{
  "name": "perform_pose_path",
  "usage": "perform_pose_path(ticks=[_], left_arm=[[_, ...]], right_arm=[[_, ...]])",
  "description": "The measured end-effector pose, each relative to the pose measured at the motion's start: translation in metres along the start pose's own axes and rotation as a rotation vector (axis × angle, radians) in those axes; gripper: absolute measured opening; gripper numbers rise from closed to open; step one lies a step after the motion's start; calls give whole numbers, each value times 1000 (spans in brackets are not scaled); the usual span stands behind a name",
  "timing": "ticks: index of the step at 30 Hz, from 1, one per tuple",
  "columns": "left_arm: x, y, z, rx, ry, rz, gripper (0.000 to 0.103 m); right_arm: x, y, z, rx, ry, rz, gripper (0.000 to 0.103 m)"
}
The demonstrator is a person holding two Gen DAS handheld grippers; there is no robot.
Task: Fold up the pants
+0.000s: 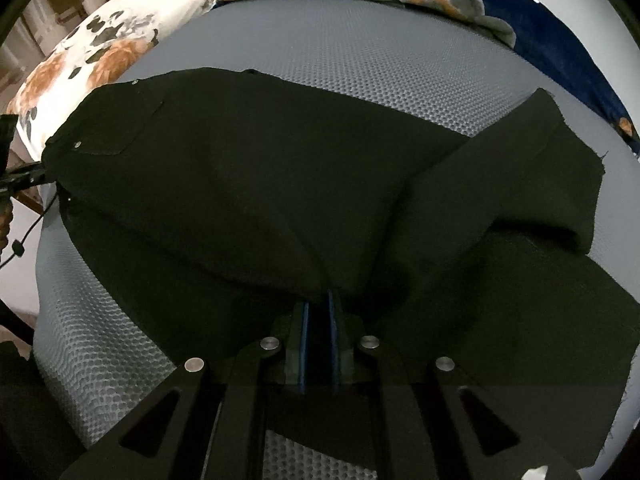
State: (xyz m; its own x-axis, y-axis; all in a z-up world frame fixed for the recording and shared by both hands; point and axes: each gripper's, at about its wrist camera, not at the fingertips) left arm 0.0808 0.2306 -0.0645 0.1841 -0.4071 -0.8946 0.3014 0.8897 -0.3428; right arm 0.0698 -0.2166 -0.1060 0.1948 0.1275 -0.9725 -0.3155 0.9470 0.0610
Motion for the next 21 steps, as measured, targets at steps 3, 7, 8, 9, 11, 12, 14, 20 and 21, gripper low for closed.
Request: perform_pose_path(ticks=[3,7,8,9,11,12,14,20,21], left_arm=[[-9,1,-2,-5,7,36,68],[-24,12,-10,-53,-1,100,71],[-28,16,-13,-83,-1,93,71],[-33,18,-14,-111,-9,77,71],[-43,19,-17,-160,-35,43,71],[-49,19,-19,-191,-49,5,71],[-54,16,-22,-265,-71,-88,71],[-28,5,-22,-495,-19,-291,71],[-20,7,-22,-538,-7,-311,71]], right_arm=[[1,1,2,4,-2,6,10],[2,-2,1,3,-9,11,10],[2,-2,1,3,-10,14,10],[2,-3,0,2,-13,16,10],[1,-4,0,4,-17,22,10],[1,-4,0,4,-20,26,10],[1,-3,0,3,-24,30,10],[1,-7,-1,8,-39,50,10],[1,-7,-2,8,-41,53,10]])
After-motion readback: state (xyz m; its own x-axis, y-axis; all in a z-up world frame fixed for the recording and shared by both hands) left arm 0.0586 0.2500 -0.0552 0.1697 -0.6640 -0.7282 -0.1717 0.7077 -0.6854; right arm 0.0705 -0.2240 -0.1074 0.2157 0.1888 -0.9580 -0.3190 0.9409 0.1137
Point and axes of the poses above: each gripper's, at about its wrist camera, not at the fingertips, and x roughly the way its jaws point, y to its left, z to its top, and after that the axes turned 8 degrees about y, right-handed
